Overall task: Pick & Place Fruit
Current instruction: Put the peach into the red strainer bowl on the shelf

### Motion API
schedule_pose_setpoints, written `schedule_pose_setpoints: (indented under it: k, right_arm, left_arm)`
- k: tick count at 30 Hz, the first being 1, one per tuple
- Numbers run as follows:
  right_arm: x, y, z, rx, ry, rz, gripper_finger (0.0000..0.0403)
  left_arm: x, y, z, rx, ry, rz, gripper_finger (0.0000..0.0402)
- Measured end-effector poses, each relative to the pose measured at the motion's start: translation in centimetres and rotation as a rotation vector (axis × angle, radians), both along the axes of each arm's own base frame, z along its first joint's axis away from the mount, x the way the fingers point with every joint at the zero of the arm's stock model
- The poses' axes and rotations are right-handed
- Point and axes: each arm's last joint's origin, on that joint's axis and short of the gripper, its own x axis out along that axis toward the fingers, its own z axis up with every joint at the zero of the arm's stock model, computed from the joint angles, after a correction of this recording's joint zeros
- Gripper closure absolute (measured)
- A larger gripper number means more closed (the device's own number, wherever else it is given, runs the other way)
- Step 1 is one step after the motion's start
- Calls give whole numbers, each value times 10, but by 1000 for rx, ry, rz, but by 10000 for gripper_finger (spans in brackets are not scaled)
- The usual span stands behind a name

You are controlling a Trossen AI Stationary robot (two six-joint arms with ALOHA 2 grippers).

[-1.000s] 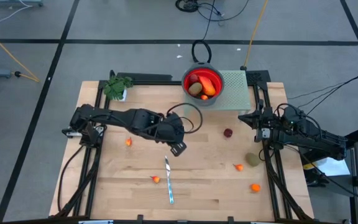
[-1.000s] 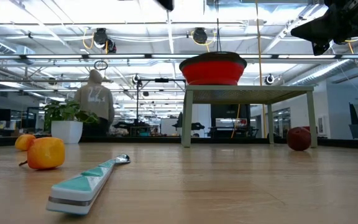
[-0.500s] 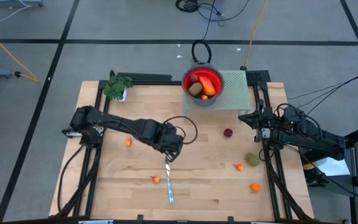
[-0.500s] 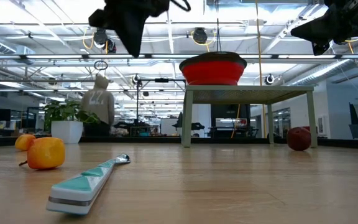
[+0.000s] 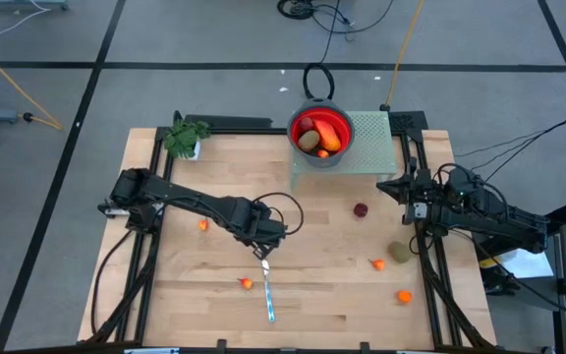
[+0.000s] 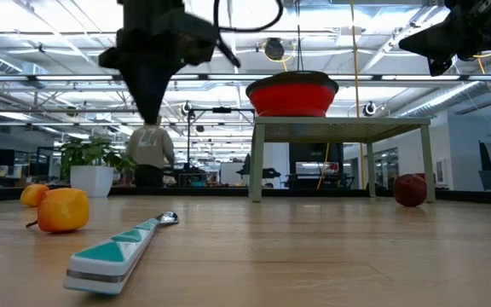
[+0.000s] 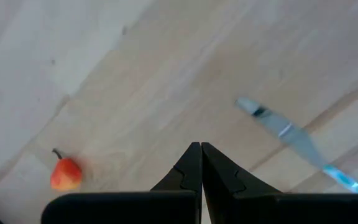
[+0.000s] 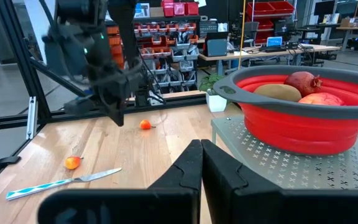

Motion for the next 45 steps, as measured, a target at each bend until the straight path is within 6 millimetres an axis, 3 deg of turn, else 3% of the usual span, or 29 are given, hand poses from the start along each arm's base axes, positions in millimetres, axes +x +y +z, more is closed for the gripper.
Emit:
schedule_pose_setpoints:
  k: [9,22,28,35,40,45]
  right_arm:
    - [0,0,0,0,1,0,403]
    - [0,0,-2,-42,30,2,403]
    - [0,0,-2,-43,30,1,403]
    - [0,0,-2,-43,29,1,403]
    - [0,0,-2,-43,30,1,403]
    - [0,0,-2,-43,30,1,403]
  left_arm:
    - [-27,17,-16,-33,92,49,401]
    - [-111,54,3,10,-73,281,400]
    - [-136,62,7,17,-125,354,400]
    - [-152,64,-10,11,-94,464,395]
    - [-153,63,-29,-27,-111,477,394]
    - [-154,63,-38,-18,-127,512,367]
